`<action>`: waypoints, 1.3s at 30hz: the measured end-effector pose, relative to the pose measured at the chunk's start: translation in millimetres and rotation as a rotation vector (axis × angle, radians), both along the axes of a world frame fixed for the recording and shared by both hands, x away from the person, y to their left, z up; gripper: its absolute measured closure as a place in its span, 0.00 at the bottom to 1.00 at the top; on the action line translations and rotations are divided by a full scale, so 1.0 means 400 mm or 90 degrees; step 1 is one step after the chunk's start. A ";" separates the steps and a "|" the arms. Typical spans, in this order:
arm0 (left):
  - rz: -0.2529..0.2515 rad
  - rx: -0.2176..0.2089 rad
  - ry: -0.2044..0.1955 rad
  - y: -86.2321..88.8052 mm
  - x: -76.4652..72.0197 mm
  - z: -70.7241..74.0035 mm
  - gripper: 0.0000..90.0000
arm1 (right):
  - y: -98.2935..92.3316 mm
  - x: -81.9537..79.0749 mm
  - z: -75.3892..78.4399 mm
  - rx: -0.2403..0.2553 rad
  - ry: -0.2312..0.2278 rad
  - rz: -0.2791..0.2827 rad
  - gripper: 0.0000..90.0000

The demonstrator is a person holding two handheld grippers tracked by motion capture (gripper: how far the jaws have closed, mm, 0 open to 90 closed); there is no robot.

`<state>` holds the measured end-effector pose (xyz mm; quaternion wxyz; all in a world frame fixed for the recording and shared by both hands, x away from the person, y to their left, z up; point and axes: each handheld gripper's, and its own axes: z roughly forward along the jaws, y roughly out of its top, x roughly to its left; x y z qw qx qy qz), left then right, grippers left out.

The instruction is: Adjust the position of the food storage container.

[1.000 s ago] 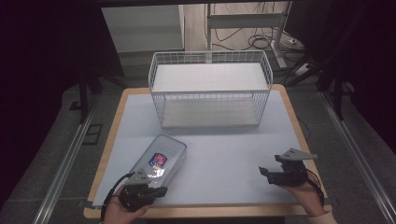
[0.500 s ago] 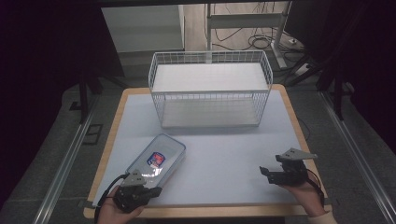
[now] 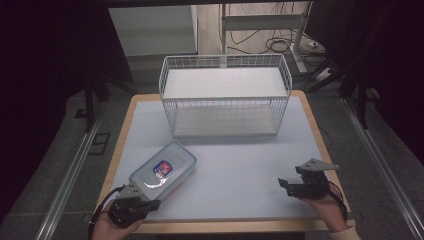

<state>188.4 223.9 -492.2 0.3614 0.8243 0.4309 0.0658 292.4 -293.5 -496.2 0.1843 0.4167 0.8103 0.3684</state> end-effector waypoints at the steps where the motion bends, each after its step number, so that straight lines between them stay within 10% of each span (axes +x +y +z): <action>1: 0.000 0.000 0.000 0.000 0.000 0.000 1.00 | 0.001 0.000 0.000 0.000 0.001 0.000 0.21; 39: 0.116 -0.048 -0.015 0.140 0.063 0.014 1.00 | -0.001 0.000 0.002 0.004 0.002 0.000 0.21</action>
